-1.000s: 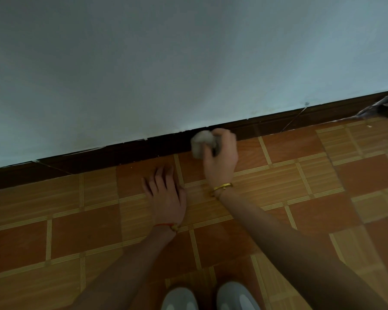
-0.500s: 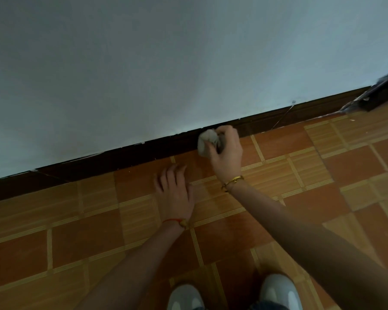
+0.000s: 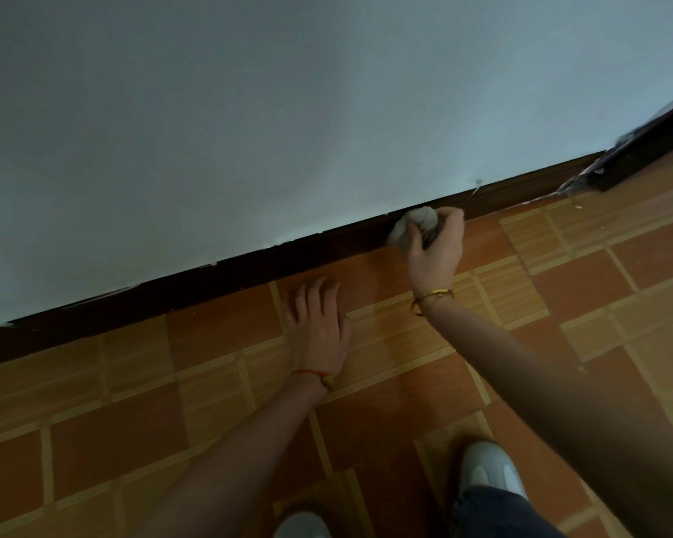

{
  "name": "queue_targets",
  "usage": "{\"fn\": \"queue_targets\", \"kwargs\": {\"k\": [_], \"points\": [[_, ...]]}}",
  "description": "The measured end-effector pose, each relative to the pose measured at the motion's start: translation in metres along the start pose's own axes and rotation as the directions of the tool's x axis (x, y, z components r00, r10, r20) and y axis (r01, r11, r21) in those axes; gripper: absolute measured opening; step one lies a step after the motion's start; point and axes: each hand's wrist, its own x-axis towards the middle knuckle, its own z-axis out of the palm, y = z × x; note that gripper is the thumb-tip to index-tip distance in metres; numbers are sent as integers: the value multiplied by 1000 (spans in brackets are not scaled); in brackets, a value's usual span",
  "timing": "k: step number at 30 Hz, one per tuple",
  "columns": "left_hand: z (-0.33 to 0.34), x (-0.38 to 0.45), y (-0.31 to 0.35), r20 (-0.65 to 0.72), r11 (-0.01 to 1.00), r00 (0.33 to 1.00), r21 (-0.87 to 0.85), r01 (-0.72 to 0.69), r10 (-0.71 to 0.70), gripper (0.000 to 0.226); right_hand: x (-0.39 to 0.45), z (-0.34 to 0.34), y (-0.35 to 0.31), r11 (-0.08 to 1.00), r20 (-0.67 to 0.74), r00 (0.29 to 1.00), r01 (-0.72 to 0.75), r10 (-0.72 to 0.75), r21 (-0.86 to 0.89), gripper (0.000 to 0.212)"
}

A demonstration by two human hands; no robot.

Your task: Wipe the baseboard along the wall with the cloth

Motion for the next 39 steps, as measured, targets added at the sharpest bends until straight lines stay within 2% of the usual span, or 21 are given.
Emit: {"fn": "queue_targets", "kwargs": {"k": [4,6,9,11,13,15,18,21,24,26,29,34,36,39], "points": [[8,0,3,-15,1000,1000,11,22,-22,48,-24,18,-6,986,179,970,165,-164,9,25],[11,-1,5,-28,1000,999,15,26,-26,48,-26,19,-6,979,185,961,203,-204,25,26],[13,-1,5,-40,999,999,13,37,-37,47,-12,7,1,988,107,982,152,-154,21,26],[13,-1,6,-20,999,999,25,43,-42,47,8,-7,11,999,19,999,43,-43,8,27],[14,-1,7,-10,998,999,41,40,-40,48,27,-22,20,999,-94,994,-54,55,7,29],[14,-1,7,-21,998,999,44,40,-39,48,40,-29,25,997,-146,986,-82,83,16,30],[15,-1,8,-39,998,999,47,37,-36,47,33,-20,23,996,-79,994,-74,78,49,29],[16,-1,8,-62,998,998,53,37,-33,46,8,-3,17,998,34,999,34,-36,58,29],[17,-1,7,-75,998,997,56,26,-21,46,-14,11,8,990,180,974,129,-136,54,28],[18,-1,7,-78,998,997,51,25,-21,47,-17,14,5,988,202,968,138,-150,69,28],[18,-2,8,-82,998,996,56,26,-21,46,-4,4,12,992,135,986,80,-92,93,29],[20,-2,8,-91,999,995,41,35,-31,44,41,-26,35,987,-109,988,-100,113,123,32],[20,-2,9,-91,999,995,36,33,-30,44,46,-31,34,988,-130,987,-75,93,137,30],[18,-2,9,-74,999,997,45,28,-24,44,29,-23,20,991,-62,998,36,-28,132,26]]}}
